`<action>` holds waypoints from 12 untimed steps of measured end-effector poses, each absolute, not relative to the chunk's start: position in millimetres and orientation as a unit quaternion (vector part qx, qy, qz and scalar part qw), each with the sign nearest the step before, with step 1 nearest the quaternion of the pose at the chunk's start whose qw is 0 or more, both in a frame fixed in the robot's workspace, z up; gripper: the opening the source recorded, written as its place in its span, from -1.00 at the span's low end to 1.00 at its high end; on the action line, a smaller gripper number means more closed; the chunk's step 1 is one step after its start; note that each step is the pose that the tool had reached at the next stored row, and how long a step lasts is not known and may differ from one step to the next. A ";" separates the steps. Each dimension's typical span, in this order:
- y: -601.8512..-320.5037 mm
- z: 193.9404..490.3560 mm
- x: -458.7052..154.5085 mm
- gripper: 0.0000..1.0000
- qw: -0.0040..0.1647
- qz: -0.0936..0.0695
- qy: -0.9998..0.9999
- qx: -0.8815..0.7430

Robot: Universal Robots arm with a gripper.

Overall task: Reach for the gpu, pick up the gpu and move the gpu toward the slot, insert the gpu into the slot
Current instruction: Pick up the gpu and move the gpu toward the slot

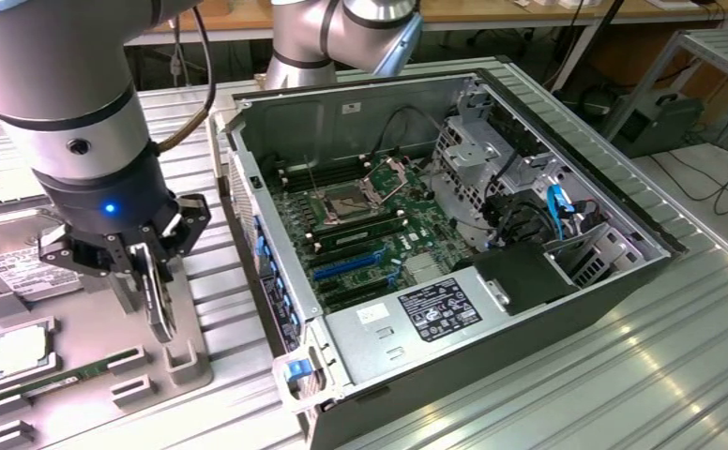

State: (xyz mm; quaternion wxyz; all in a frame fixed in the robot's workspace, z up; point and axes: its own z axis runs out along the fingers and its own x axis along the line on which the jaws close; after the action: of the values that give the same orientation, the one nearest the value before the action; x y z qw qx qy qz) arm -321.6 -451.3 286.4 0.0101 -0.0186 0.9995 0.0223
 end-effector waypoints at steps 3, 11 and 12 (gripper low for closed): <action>-451.3 292.1 -321.6 -0.44 0.010 0.022 1.000 -0.019; -451.3 300.3 -321.6 -0.44 0.010 0.022 1.000 -0.019; -451.3 301.1 -321.6 -0.44 0.010 0.022 1.000 -0.019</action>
State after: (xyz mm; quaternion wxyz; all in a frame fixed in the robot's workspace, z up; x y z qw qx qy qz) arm -321.6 -451.3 301.1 0.0101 -0.0187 0.9995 0.0223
